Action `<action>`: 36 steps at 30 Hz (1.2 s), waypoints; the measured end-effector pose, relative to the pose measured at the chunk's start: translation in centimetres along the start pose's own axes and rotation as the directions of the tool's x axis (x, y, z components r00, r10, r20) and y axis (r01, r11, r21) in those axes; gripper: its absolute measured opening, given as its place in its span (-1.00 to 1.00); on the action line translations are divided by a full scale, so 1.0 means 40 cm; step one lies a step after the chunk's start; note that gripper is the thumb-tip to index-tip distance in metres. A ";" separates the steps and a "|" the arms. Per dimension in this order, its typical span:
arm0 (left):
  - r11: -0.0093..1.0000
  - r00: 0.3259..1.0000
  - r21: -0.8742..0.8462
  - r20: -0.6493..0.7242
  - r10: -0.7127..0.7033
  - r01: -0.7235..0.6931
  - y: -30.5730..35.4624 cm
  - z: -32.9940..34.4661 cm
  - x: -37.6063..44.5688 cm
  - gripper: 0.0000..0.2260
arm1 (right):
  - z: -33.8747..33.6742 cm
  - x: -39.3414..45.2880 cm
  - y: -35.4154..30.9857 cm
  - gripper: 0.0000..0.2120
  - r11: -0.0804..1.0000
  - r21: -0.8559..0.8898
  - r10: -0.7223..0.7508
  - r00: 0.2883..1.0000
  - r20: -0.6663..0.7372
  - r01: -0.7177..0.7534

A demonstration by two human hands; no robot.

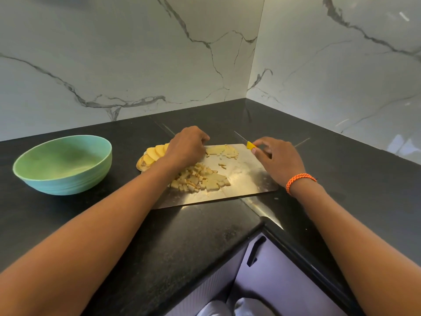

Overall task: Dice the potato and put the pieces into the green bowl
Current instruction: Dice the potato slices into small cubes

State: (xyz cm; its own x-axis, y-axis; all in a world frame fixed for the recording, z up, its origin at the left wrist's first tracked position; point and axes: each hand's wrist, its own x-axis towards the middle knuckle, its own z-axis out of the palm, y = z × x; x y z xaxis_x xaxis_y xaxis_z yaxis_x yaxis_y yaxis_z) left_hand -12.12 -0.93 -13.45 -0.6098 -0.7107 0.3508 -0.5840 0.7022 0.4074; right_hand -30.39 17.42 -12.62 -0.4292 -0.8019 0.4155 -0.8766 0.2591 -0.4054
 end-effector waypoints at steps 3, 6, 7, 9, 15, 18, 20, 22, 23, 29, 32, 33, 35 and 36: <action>0.999 0.999 0.018 0.011 0.047 -0.047 0.012 0.019 0.001 -0.78 | 0.026 0.001 0.007 -0.72 0.996 -0.085 -0.007 0.997 0.079 0.014; 0.997 0.998 0.031 0.026 0.063 -0.064 0.022 0.037 0.003 -0.77 | 0.028 0.005 0.003 -0.74 0.995 -0.087 -0.033 0.991 0.128 0.045; 0.998 0.998 0.026 0.030 0.057 -0.058 0.024 0.040 0.003 -0.77 | 0.027 0.007 0.005 -0.75 0.996 -0.066 -0.047 0.989 0.142 0.057; 0.999 0.999 0.004 0.022 0.042 -0.042 0.026 0.037 0.001 -0.73 | 0.021 0.002 0.010 -0.77 0.996 0.001 -0.088 0.979 0.185 0.090; 0.994 0.998 -0.088 0.010 -0.060 0.061 0.022 -0.006 0.000 -0.66 | -0.017 -0.033 0.010 -0.79 0.979 0.186 -0.132 0.948 0.291 0.079; 0.991 0.997 -0.113 0.023 -0.067 0.069 0.017 -0.013 -0.003 -0.66 | -0.028 -0.034 0.010 -0.84 0.989 0.149 -0.032 0.980 0.198 0.002; 0.989 0.998 -0.132 0.032 -0.059 0.063 0.017 -0.014 -0.004 -0.65 | -0.035 -0.031 0.006 -0.86 0.997 0.029 0.061 0.977 0.204 -0.069; 0.988 0.998 -0.146 0.050 -0.042 0.049 0.019 -0.019 -0.005 -0.64 | -0.040 -0.031 0.000 -0.89 0.988 -0.075 0.150 0.961 0.232 -0.136; 0.986 0.997 -0.158 0.073 -0.031 0.043 0.018 -0.023 -0.005 -0.63 | -0.040 -0.034 -0.005 -0.89 0.982 -0.100 0.178 0.953 0.246 -0.157; 0.963 0.996 -0.269 0.094 0.003 0.023 0.010 -0.042 -0.004 -0.60 | -0.034 -0.065 -0.051 -0.91 0.968 -0.182 0.218 0.934 0.283 -0.171; 0.967 0.999 -0.255 0.053 0.005 0.008 0.006 -0.036 -0.002 -0.61 | -0.028 -0.070 -0.064 -0.94 0.974 -0.170 0.194 0.940 0.281 -0.150; 0.968 0.998 -0.250 0.057 0.008 0.007 0.004 -0.033 -0.001 -0.62 | -0.026 -0.072 -0.071 -0.95 0.977 -0.163 0.179 0.941 0.287 -0.136; 0.971 0.997 -0.239 0.078 0.019 0.000 0.000 -0.026 0.002 -0.64 | -0.019 -0.075 -0.089 -0.95 0.986 -0.138 0.135 0.937 0.323 -0.095; 0.971 0.996 -0.238 0.086 0.021 0.001 -0.003 -0.025 0.003 -0.63 | -0.016 -0.075 -0.097 -0.94 0.991 -0.118 0.101 0.934 0.344 -0.063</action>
State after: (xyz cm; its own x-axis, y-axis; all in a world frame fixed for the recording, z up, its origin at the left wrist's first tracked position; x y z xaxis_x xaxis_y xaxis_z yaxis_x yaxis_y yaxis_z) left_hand -11.59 -1.14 -12.60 -0.6654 -0.6898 0.2854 -0.4401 0.6713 0.5964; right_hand -25.85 19.15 -11.78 -0.4142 -0.9077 0.0672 -0.8672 0.3711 -0.3320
